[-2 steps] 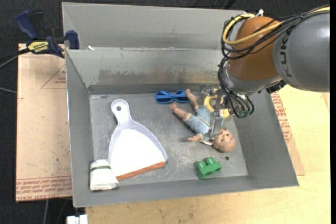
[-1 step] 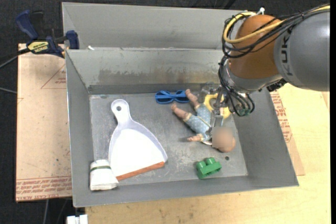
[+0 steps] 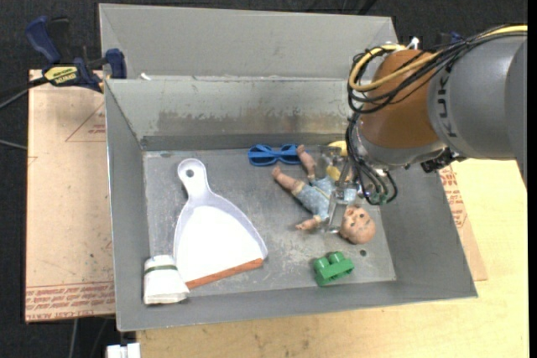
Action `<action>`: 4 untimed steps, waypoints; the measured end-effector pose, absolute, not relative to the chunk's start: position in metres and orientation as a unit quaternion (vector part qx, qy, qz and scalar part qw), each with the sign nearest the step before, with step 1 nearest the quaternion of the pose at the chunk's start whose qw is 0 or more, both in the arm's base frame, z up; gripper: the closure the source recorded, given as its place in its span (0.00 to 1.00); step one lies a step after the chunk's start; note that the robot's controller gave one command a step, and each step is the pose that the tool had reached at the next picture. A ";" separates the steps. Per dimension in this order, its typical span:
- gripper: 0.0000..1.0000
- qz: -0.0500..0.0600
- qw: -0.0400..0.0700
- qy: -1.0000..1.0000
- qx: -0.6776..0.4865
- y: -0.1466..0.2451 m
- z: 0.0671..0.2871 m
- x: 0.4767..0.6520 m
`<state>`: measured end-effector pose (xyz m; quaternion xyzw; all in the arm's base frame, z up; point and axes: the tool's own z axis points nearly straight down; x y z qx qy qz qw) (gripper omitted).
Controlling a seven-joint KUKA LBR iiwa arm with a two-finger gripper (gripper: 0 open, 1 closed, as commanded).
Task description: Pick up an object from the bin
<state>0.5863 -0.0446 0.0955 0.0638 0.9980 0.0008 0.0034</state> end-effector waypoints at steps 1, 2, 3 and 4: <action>0.00 0.000 0.011 0.999 0.052 -0.040 0.076 0.565; 0.00 0.001 0.011 0.996 0.088 -0.038 0.074 0.557; 0.00 0.002 0.015 0.995 0.097 -0.093 0.073 0.551; 1.00 0.002 0.015 0.996 0.086 -0.035 0.076 0.559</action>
Offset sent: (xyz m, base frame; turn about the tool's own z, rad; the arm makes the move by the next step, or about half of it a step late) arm -0.0236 0.0096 -0.0255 0.2417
